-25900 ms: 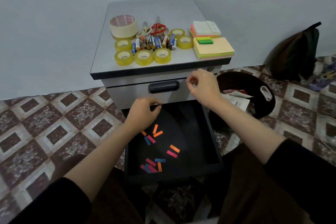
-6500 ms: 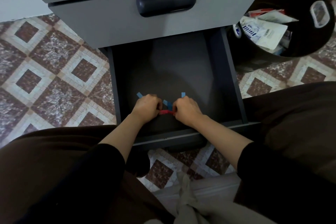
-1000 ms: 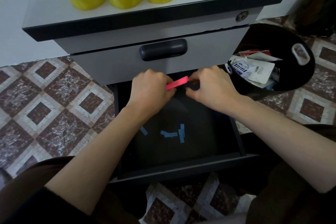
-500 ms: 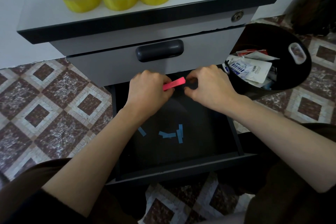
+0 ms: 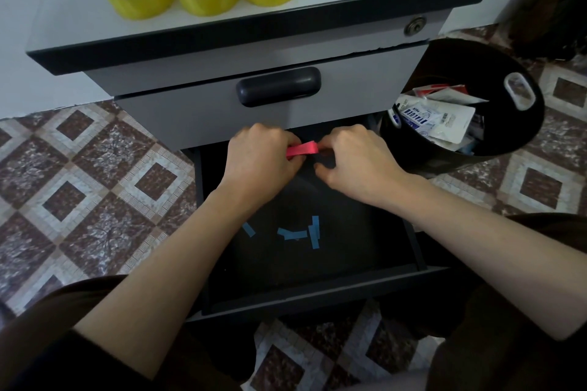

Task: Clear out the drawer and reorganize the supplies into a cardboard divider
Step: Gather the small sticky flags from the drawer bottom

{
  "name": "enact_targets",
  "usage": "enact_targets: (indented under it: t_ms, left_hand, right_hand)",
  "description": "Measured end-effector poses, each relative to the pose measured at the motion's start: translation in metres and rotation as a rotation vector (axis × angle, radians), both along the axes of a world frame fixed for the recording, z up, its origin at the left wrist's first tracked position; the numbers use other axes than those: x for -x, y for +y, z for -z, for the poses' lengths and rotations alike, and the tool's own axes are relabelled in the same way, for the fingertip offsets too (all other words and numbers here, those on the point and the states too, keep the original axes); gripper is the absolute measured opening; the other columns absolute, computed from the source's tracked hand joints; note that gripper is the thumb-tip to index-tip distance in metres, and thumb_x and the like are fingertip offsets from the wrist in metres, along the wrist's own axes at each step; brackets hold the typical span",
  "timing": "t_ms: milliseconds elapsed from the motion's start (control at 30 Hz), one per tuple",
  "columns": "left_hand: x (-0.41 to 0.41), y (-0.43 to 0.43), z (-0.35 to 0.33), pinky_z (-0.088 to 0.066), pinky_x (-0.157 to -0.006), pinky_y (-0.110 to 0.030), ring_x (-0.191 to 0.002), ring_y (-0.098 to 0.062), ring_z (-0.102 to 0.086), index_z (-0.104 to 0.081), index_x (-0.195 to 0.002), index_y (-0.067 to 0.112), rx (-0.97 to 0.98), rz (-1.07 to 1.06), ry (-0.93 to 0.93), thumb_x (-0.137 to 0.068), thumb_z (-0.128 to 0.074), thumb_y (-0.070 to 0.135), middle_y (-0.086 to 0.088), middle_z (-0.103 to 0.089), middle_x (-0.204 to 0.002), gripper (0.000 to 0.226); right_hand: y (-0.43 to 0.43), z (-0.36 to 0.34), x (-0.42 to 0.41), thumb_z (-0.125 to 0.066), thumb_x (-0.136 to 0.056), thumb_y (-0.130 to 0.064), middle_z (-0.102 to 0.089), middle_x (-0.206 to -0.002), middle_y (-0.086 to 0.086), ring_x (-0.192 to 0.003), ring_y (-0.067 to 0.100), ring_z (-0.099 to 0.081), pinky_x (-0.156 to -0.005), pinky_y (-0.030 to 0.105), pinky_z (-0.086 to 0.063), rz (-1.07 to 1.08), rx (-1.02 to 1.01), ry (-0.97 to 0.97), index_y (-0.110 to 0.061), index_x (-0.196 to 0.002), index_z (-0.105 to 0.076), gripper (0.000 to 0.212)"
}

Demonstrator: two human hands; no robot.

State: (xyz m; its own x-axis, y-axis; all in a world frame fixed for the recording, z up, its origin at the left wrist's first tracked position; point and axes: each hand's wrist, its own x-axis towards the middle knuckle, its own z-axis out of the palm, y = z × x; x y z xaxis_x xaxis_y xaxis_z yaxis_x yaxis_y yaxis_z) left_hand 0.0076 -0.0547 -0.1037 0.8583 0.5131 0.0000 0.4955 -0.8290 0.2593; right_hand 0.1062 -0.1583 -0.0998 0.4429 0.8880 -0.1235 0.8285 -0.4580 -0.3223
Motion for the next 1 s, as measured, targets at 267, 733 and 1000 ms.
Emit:
enact_targets:
  t_ms: [267,733,1000]
  left_hand:
    - [0.000,-0.001,-0.001,-0.047,-0.079,-0.029,-0.093,-0.016,-0.061,-0.066,-0.115,0.023,0.004,0.026,0.005,-0.090,-0.057,0.036,0.000,-0.068,-0.101,0.029]
    - [0.001,0.000,-0.004,-0.044,-0.084,-0.032,-0.098,-0.018,-0.059,-0.069,-0.110,0.023,0.060,0.115,0.008,-0.086,-0.063,0.032,-0.001,-0.069,-0.100,0.026]
    - [0.001,0.001,-0.004,-0.039,-0.087,-0.030,-0.097,-0.019,-0.059,-0.068,-0.110,0.024,0.009,0.132,0.022,-0.090,-0.056,0.032,-0.001,-0.068,-0.099,0.025]
  right_hand:
    - [0.000,0.002,-0.001,-0.056,-0.091,-0.026,-0.061,-0.107,0.004,-0.097,0.021,-0.059,-0.069,0.024,-0.037,-0.004,-0.023,-0.016,-0.013,-0.117,-0.062,0.029]
    - [0.001,-0.004,-0.009,-0.058,-0.090,-0.036,-0.069,-0.096,0.000,-0.090,0.019,-0.061,-0.074,0.033,-0.049,-0.062,-0.048,-0.036,-0.025,-0.105,-0.070,0.023]
    - [0.001,-0.003,-0.009,-0.059,-0.089,-0.032,-0.067,-0.094,0.000,-0.088,0.019,-0.061,-0.076,0.035,-0.050,-0.067,-0.030,-0.032,-0.022,-0.103,-0.070,0.020]
